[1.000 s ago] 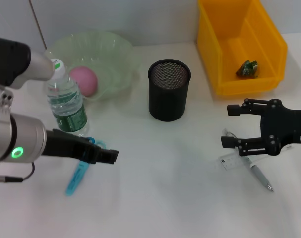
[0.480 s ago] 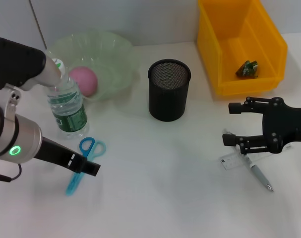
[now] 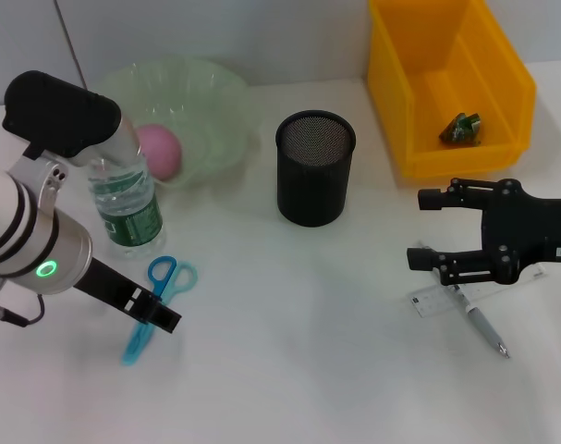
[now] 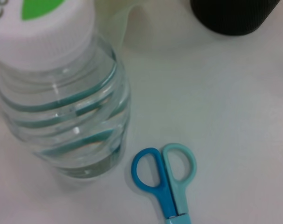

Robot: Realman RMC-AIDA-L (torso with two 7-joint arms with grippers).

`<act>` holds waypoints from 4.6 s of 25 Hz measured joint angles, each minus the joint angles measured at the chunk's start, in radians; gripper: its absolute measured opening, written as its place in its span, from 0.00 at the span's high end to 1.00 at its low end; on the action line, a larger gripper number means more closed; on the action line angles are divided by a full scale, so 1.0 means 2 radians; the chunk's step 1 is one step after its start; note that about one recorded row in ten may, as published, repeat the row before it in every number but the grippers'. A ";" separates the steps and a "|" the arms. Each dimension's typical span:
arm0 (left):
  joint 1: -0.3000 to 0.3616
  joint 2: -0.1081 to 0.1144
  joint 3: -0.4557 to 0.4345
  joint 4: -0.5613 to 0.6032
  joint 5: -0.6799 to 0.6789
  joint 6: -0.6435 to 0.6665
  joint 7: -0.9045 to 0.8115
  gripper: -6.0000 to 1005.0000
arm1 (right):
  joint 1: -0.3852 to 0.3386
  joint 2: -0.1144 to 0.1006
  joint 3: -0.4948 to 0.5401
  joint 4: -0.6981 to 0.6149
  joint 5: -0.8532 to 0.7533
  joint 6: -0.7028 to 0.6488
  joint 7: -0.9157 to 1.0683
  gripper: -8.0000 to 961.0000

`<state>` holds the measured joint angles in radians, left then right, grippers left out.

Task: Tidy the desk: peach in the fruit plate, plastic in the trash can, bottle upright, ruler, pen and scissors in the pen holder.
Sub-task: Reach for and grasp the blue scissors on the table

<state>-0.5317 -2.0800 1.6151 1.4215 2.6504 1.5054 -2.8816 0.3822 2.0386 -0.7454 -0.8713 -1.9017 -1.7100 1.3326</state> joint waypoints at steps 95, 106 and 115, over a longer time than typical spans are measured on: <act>-0.042 0.000 0.031 -0.085 0.005 -0.020 0.001 0.41 | 0.025 0.018 -0.005 0.007 0.001 0.011 -0.004 0.14; -0.042 0.000 0.029 -0.086 0.008 -0.011 0.001 0.40 | 0.025 0.018 -0.005 0.007 0.001 0.011 -0.004 0.14; -0.043 0.000 0.029 -0.089 0.009 -0.010 0.001 0.67 | 0.026 0.018 -0.005 0.008 0.001 0.011 -0.004 0.14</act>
<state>-0.6179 -2.0801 1.6739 1.2433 2.6687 1.4851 -2.8792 0.4351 2.0754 -0.7557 -0.8559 -1.8990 -1.6874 1.3251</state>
